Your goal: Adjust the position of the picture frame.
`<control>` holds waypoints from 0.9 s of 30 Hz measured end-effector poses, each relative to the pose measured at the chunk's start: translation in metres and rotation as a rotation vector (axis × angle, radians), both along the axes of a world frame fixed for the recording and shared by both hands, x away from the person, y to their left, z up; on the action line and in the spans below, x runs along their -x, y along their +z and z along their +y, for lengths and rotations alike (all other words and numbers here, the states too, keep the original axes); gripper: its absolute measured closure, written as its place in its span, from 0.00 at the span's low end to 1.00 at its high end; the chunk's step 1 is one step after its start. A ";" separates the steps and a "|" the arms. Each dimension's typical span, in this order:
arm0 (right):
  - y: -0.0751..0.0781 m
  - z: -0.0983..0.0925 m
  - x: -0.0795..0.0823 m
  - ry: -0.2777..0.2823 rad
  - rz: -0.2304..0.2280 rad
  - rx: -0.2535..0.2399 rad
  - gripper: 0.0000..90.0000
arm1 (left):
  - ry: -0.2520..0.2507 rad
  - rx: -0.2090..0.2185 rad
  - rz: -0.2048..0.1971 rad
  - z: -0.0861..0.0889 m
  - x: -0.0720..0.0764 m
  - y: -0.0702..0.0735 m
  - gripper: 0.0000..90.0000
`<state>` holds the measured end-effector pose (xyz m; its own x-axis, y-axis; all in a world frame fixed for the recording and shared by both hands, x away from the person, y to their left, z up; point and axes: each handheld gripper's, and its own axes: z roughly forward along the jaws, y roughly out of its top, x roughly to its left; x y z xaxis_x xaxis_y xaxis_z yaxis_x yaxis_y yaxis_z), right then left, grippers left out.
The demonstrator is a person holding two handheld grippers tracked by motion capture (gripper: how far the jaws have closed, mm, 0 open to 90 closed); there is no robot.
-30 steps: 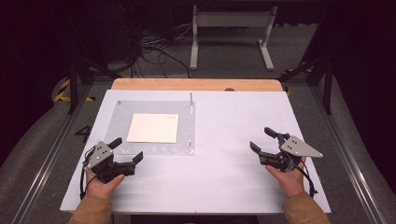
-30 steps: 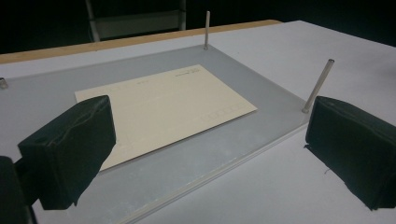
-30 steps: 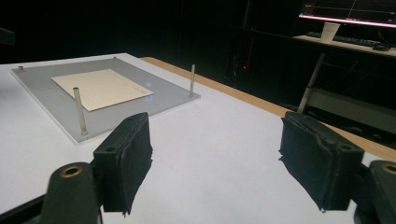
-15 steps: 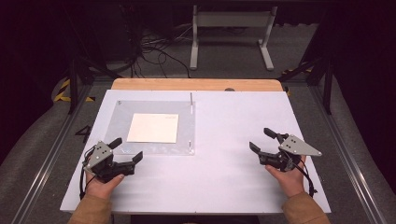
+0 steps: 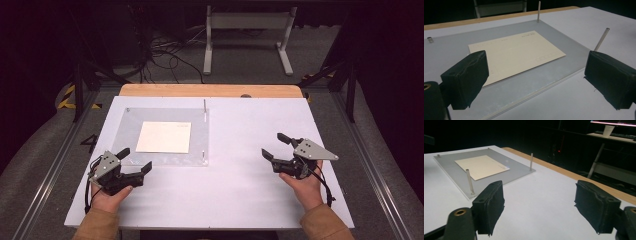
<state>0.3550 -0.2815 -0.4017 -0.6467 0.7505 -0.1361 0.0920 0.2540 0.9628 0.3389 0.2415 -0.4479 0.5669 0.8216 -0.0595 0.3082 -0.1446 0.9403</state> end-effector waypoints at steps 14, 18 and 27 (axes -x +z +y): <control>0.016 0.057 -0.020 0.111 0.034 0.024 0.24 | 0.004 0.002 0.009 0.002 0.000 0.000 0.07; 0.014 0.071 -0.025 0.137 0.041 0.023 0.25 | 0.009 -0.001 0.010 0.002 -0.001 0.000 0.08; 0.015 0.102 -0.037 0.197 0.063 -0.001 0.27 | 0.009 0.000 0.018 0.003 -0.001 -0.001 0.08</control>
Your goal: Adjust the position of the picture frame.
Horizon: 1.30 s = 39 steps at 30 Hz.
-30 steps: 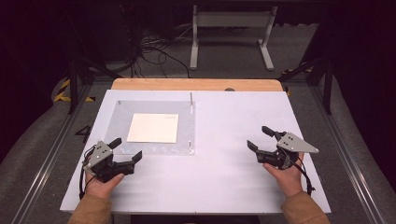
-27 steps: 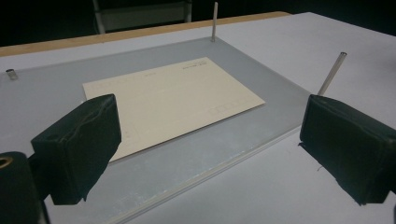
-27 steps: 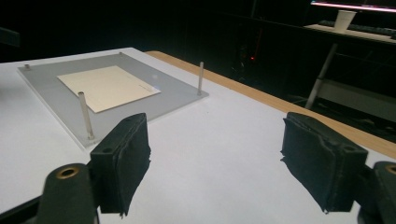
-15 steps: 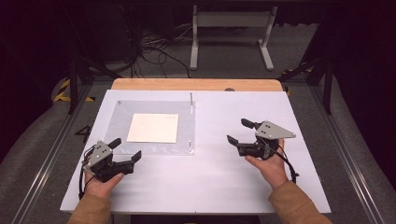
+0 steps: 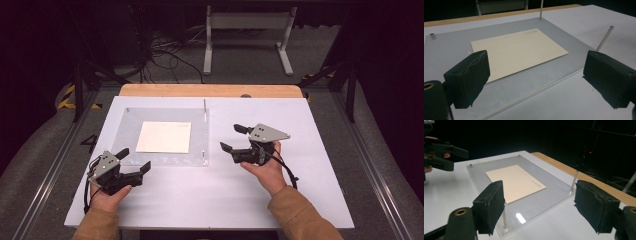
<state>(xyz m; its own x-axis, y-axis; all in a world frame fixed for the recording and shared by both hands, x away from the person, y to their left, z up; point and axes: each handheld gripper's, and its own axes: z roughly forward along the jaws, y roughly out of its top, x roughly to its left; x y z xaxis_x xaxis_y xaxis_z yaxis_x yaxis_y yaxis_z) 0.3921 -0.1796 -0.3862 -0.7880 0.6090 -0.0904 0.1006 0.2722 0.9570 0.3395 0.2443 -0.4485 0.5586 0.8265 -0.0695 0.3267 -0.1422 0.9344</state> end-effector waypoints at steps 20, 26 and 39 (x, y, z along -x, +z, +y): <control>-0.046 0.049 -0.019 0.084 0.159 0.050 0.48 | 0.017 -0.002 0.024 0.003 0.000 -0.001 0.09; -0.057 0.059 -0.023 0.098 0.198 0.082 0.54 | 0.017 -0.006 0.029 0.002 0.000 -0.002 0.09; -0.073 0.075 -0.028 0.093 0.230 0.161 0.71 | 0.026 0.000 0.036 0.004 -0.001 -0.002 0.09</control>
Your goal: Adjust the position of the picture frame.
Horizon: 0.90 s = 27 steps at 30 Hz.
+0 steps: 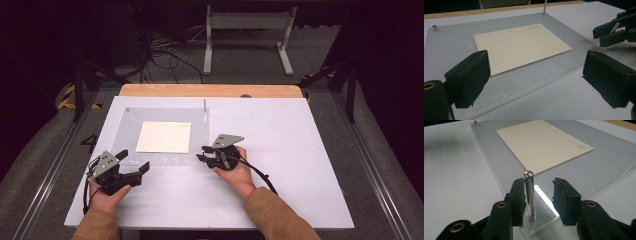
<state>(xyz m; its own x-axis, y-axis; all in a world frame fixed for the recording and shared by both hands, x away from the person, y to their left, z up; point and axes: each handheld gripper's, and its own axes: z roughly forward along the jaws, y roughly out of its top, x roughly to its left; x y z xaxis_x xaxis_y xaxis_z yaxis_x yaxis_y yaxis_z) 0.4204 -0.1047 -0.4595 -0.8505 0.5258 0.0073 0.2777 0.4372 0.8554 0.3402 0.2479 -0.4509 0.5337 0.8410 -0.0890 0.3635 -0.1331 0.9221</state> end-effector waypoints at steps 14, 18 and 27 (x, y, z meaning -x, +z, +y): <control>0.006 0.009 0.006 0.013 -0.022 0.057 0.94 | 0.005 0.001 0.004 0.001 0.000 0.000 0.09; 0.011 0.007 0.010 0.009 -0.023 0.066 0.94 | 0.001 0.006 0.004 0.001 0.000 0.000 0.09; 0.033 -0.021 0.037 0.029 -0.053 0.088 0.94 | 0.060 -0.038 0.020 -0.001 0.000 0.003 0.10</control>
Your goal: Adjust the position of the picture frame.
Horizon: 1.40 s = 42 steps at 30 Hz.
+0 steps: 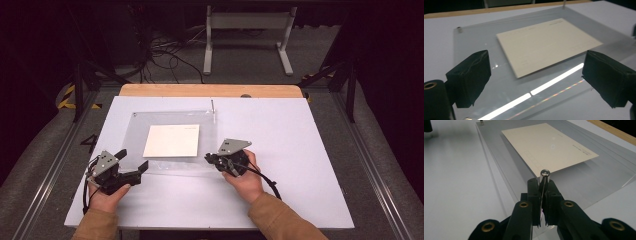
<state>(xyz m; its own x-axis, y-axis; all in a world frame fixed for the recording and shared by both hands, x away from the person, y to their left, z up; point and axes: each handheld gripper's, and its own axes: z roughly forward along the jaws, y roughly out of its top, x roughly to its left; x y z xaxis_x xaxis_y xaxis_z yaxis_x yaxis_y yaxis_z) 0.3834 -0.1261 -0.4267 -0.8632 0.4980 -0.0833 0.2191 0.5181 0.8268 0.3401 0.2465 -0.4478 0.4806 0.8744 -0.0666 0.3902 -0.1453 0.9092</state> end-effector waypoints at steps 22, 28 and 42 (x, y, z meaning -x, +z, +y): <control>0.000 -0.123 0.073 -0.131 0.088 0.031 0.94 | -0.078 -0.019 0.017 -0.020 -0.010 0.015 0.24; -0.002 -0.134 0.087 -0.155 0.108 0.028 0.94 | -0.107 -0.042 0.029 -0.027 -0.016 0.017 0.24; 0.007 -0.163 0.021 -0.375 0.042 0.065 0.94 | -0.176 -0.020 0.016 -0.031 -0.034 0.014 0.44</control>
<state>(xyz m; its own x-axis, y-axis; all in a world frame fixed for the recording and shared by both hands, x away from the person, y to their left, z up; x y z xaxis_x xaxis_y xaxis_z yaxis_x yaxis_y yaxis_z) 0.3625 -0.2891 -0.4193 -0.6255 0.7746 -0.0936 0.4365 0.4468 0.7809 0.3736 0.2153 -0.4338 0.6256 0.7779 -0.0592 0.3719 -0.2307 0.8991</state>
